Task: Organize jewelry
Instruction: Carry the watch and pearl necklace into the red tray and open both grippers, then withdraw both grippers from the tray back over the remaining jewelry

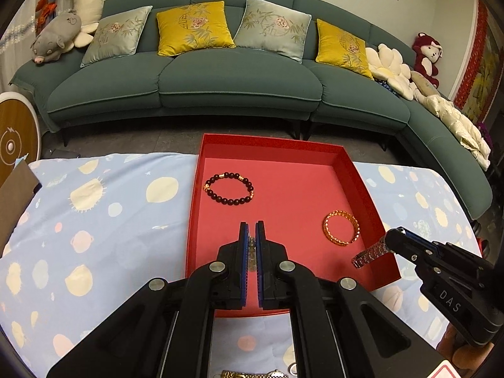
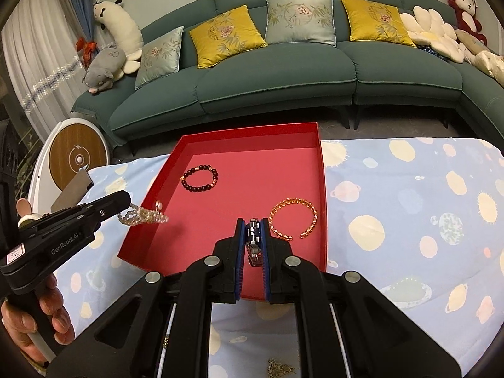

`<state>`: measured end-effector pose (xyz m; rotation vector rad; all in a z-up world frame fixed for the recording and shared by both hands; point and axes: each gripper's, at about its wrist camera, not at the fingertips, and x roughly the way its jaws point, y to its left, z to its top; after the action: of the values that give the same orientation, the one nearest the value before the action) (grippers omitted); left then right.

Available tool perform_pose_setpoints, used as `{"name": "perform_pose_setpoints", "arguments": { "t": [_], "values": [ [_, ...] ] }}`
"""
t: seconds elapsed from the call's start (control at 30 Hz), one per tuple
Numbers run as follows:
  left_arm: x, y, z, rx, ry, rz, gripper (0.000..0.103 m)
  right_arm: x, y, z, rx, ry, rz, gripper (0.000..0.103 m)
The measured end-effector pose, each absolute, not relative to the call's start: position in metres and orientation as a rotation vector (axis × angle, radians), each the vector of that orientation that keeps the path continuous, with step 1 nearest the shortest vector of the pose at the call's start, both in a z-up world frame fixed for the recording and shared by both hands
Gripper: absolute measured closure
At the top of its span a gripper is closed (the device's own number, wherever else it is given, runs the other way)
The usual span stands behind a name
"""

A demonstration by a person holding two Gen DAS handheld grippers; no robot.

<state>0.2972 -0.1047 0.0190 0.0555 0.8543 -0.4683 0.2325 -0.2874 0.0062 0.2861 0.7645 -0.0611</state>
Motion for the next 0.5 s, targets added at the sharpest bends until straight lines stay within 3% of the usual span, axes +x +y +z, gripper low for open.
{"name": "perform_pose_setpoints", "arguments": {
  "t": [0.13,0.2,0.27,0.5],
  "values": [
    [0.294,-0.102,0.013,0.066,0.839,-0.437,0.098,0.227,-0.292,0.009,0.291,0.737,-0.077,0.089],
    [0.294,-0.099,0.013,0.058,0.837,-0.426,0.091,0.224,-0.295,0.012,0.305,0.724,-0.078,0.087],
    [0.291,-0.094,0.017,0.042,0.830,-0.411,0.067,0.216,-0.297,0.017,0.316,0.705,-0.077,0.082],
    [0.265,-0.075,0.033,0.034,0.791,-0.416,0.067,0.175,-0.295,0.031,0.319,0.655,-0.079,0.075]
  ]
}}
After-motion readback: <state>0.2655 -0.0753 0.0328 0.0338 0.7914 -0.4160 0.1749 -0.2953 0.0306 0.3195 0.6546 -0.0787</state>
